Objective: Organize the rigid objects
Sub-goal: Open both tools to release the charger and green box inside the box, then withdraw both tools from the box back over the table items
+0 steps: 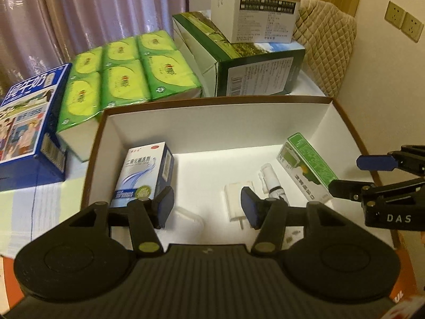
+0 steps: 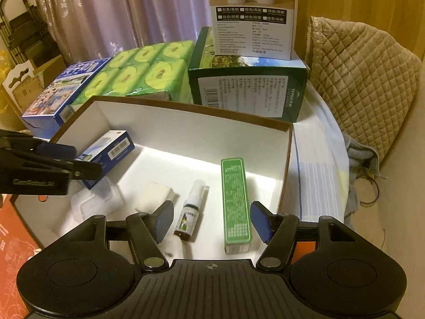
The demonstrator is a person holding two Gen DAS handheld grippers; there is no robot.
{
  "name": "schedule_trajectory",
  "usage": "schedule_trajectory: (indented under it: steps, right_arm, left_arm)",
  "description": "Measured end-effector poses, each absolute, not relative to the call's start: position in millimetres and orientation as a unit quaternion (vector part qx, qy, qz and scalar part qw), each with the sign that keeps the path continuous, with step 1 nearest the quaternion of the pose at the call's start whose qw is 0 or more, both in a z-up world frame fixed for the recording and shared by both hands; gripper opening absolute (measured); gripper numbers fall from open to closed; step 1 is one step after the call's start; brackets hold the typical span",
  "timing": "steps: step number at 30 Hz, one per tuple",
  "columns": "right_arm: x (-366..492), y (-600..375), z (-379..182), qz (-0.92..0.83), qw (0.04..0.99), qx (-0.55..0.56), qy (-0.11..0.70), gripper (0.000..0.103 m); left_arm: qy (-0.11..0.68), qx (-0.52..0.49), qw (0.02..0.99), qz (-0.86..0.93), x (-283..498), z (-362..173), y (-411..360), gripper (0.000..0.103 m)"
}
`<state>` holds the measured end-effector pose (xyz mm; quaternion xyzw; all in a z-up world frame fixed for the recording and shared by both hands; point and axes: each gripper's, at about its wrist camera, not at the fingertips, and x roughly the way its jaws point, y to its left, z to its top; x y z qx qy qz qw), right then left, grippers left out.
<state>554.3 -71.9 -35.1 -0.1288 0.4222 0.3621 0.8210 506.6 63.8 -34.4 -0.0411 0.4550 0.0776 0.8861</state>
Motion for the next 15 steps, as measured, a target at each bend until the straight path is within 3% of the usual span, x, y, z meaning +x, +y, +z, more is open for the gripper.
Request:
schedule_trajectory:
  steps: [15]
  right_arm:
    - [496,-100,-9,0.34,0.84,-0.098,0.41,0.061]
  left_arm:
    - [0.421,-0.061,0.902,0.071,424,-5,53,0.052]
